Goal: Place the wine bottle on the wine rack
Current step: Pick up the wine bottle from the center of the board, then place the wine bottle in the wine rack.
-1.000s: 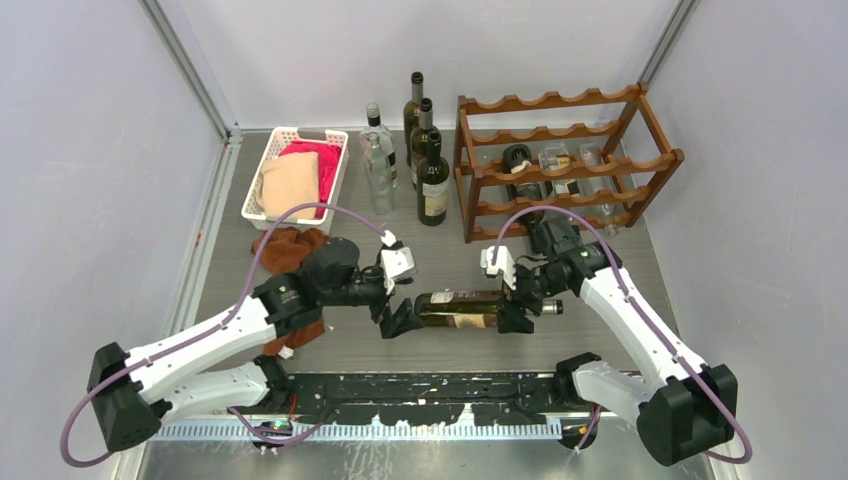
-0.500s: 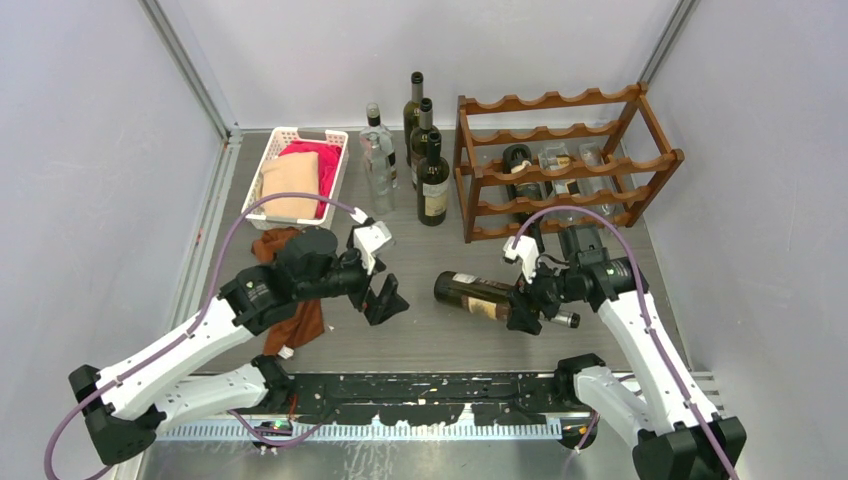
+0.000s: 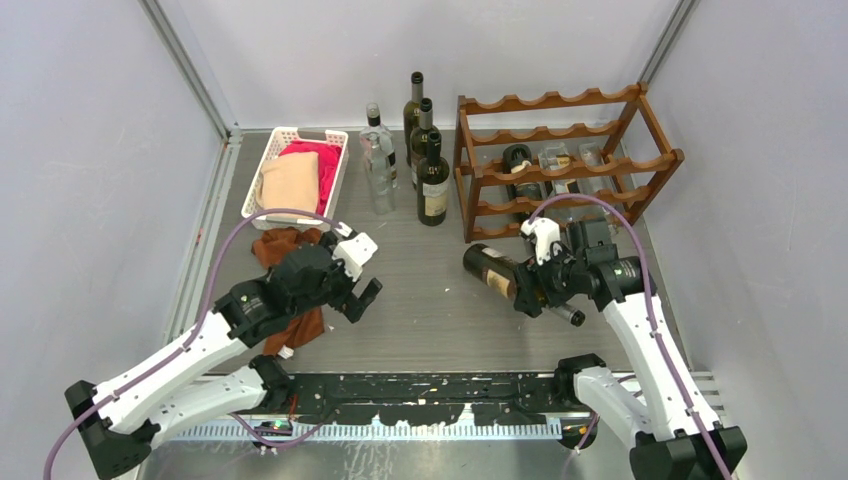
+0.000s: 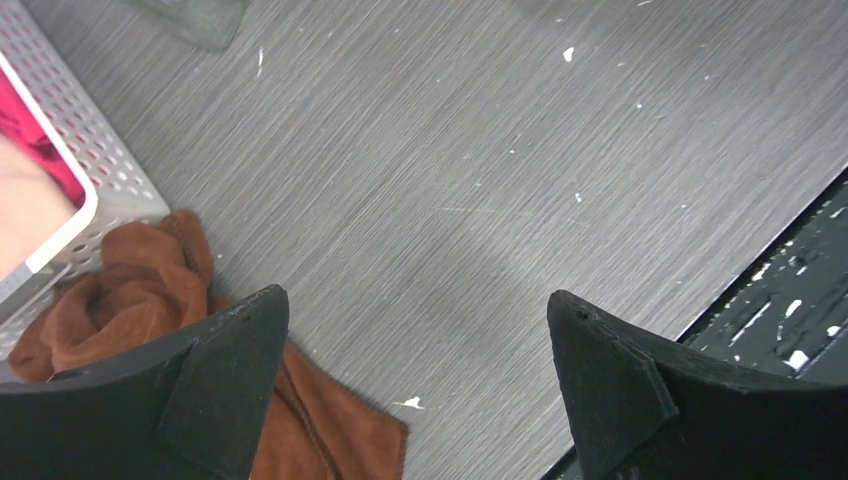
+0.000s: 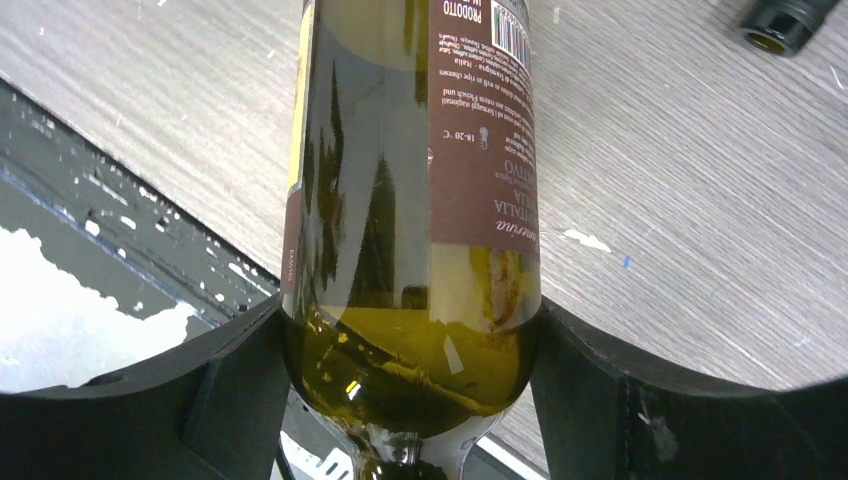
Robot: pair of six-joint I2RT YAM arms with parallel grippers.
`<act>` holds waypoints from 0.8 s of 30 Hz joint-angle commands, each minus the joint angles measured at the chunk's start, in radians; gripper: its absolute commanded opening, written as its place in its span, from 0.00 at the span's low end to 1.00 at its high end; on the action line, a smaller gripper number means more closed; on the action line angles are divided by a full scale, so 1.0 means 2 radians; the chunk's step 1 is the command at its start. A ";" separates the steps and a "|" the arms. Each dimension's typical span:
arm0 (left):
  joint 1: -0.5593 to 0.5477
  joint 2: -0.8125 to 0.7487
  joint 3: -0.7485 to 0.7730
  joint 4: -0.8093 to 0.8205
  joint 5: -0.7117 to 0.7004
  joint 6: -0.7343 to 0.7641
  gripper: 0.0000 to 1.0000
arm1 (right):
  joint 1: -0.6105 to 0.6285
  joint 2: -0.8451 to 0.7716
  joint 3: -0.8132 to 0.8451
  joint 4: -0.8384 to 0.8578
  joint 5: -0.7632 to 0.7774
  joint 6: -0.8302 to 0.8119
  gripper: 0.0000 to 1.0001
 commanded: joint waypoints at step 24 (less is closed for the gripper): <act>0.012 -0.024 -0.021 0.028 -0.058 0.041 1.00 | -0.052 0.032 -0.053 0.300 0.016 0.248 0.01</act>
